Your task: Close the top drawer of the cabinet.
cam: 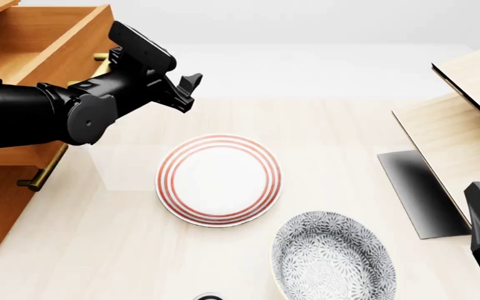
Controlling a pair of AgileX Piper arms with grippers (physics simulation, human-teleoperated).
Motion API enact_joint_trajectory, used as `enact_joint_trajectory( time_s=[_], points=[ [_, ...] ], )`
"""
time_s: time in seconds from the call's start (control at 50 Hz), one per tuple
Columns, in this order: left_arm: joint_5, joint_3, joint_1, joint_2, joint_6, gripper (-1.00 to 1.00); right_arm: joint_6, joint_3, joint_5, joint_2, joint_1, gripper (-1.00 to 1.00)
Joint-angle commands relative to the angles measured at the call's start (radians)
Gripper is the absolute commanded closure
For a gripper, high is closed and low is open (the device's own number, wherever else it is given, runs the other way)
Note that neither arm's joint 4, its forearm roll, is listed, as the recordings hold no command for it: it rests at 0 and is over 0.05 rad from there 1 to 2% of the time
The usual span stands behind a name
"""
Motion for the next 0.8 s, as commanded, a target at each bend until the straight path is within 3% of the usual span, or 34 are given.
enact_joint_trajectory(
  time_s=[0.02, 0.8],
  points=[
    [0.002, 0.038, 0.06, -0.035, -0.004, -1.0, 0.0, 0.0, 0.0, 0.0, 0.0, -1.0],
    [-0.031, 0.179, 0.299, -0.152, 0.003, -1.0, 0.0, 0.0, 0.0, 0.0, 0.0, -1.0]
  ],
)
